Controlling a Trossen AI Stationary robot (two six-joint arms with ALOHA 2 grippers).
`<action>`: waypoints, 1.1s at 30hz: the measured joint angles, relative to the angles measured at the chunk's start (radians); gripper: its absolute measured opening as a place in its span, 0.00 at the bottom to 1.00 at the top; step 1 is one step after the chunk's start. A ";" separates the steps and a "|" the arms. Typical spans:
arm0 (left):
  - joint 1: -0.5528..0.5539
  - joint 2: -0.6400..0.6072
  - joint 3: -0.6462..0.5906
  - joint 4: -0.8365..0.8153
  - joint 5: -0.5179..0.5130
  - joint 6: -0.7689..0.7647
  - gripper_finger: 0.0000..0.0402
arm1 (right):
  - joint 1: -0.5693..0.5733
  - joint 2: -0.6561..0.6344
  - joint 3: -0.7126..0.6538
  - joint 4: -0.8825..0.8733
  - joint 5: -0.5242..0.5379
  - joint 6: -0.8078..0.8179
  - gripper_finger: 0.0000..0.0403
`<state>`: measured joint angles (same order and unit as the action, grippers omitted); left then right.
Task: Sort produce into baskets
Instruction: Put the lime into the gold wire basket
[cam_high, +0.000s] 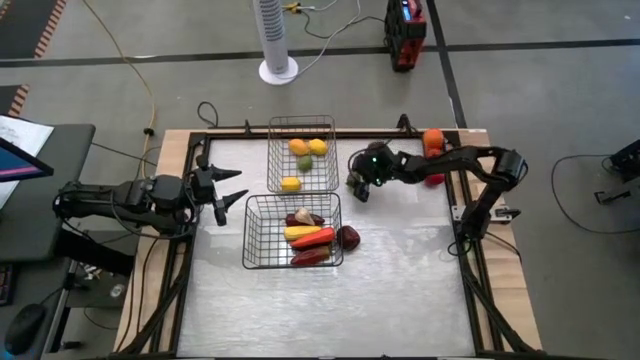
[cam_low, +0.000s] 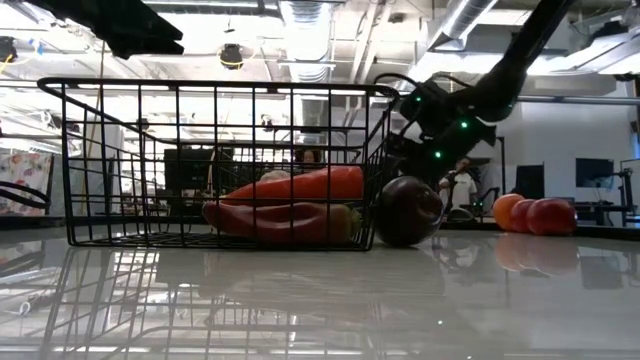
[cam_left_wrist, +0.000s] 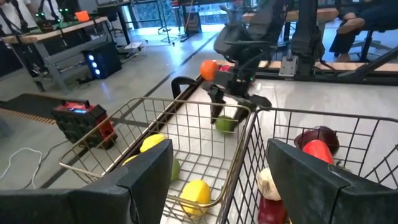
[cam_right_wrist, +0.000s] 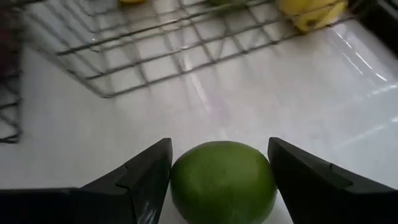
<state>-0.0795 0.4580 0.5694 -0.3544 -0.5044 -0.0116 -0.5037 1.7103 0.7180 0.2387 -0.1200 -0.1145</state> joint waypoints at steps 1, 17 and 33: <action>0.000 0.000 0.000 0.003 0.000 0.000 0.62 | 0.006 0.000 -0.018 0.021 0.000 0.011 0.72; 0.000 0.000 0.000 0.014 0.001 -0.008 0.62 | 0.073 -0.006 -0.105 0.135 0.117 0.072 0.72; 0.000 0.000 0.000 0.014 0.000 -0.002 0.62 | 0.070 -0.003 -0.061 -0.029 0.123 0.084 0.81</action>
<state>-0.0795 0.4578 0.5694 -0.3401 -0.5040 -0.0132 -0.4332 1.7073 0.6575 0.2100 0.0035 -0.0307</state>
